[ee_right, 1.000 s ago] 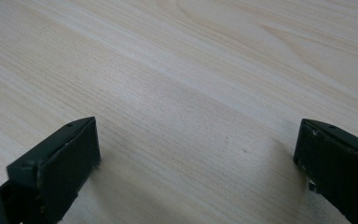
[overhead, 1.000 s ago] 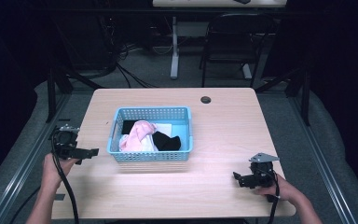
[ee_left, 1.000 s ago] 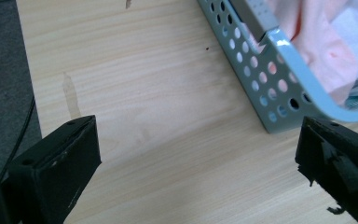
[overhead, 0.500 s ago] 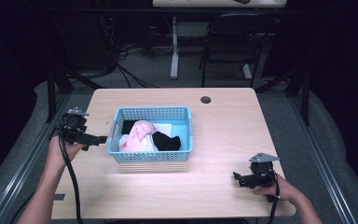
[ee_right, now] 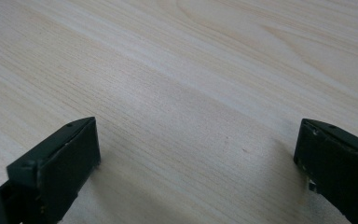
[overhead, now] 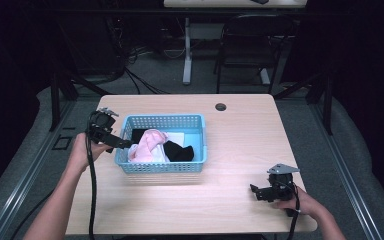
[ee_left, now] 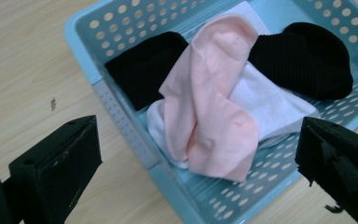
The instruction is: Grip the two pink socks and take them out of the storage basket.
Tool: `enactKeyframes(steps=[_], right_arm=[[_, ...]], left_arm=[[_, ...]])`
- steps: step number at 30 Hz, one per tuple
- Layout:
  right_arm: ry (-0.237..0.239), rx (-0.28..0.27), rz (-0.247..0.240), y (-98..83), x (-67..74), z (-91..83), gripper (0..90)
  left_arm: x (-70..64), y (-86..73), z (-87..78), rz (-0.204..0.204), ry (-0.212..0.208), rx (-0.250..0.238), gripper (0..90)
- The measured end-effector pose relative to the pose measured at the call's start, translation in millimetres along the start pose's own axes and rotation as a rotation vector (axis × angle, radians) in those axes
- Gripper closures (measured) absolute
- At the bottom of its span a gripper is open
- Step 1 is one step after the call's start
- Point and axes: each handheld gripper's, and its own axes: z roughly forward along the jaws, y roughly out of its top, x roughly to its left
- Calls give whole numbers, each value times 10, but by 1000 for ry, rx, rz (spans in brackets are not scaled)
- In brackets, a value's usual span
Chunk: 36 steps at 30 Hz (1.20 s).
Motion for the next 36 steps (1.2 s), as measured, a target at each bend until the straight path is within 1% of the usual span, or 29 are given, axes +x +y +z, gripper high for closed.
enactKeyframes(steps=[2, 3, 8, 9, 10, 14, 17, 20, 21, 22, 23, 25, 28, 30, 31, 32, 33, 35, 36], right_arm=[[0, 0, 0, 0, 0, 0, 0], [0, 0, 0, 0, 0, 0, 0], [0, 0, 0, 0, 0, 0, 0], [0, 0, 0, 0, 0, 0, 0], [1, 0, 0, 0, 0, 0, 0], [1, 0, 0, 0, -1, 1, 0], [1, 0, 0, 0, -2, 1, 0], [2, 1, 0, 0, -2, 0, 0], [2, 0, 0, 0, -2, 1, 0], [2, 0, 0, 0, -2, 1, 0], [1, 0, 0, 0, -2, 0, 0], [1, 0, 0, 0, -1, 0, 0], [1, 0, 0, 0, -2, 0, 0], [2, 0, 0, 0, -2, 0, 0], [2, 0, 0, 0, -2, 0, 0], [3, 4, -4, 1, -5, -2, 0], [3, 3, -4, 1, -6, -2, 0], [4, 3, -4, 1, -6, -2, 0], [4, 3, -4, 1, -6, -2, 0]], left_arm=[[-12, 20, 23, 3, -6, 7, 1], [-53, 77, 106, 19, -10, 30, 0], [-137, 174, 282, 39, 15, 69, 0], [-137, 174, 282, 39, 15, 69, 0], [-167, 210, 356, 49, 21, 86, 0], [-182, 253, 479, 50, 7, 110, 0], [-183, 277, 572, 49, -12, 117, 1], [-192, 299, 651, 53, -6, 133, 8], [-192, 299, 651, 53, -6, 133, 36], [-198, 307, 680, 52, -8, 140, 36], [-200, 319, 721, 52, -4, 156, 97], [-198, 327, 767, 51, -1, 169, 157], [-212, 333, 840, 48, 35, 204, 228], [-214, 331, 875, 47, 37, 220, 295], [-214, 331, 875, 47, 37, 220, 348], [-221, 327, 900, 50, 53, 229, 375], [-222, 323, 909, 55, 52, 231, 417], [-233, 310, 937, 59, 68, 253, 495], [-239, 295, 957, 58, 67, 261, 533]])
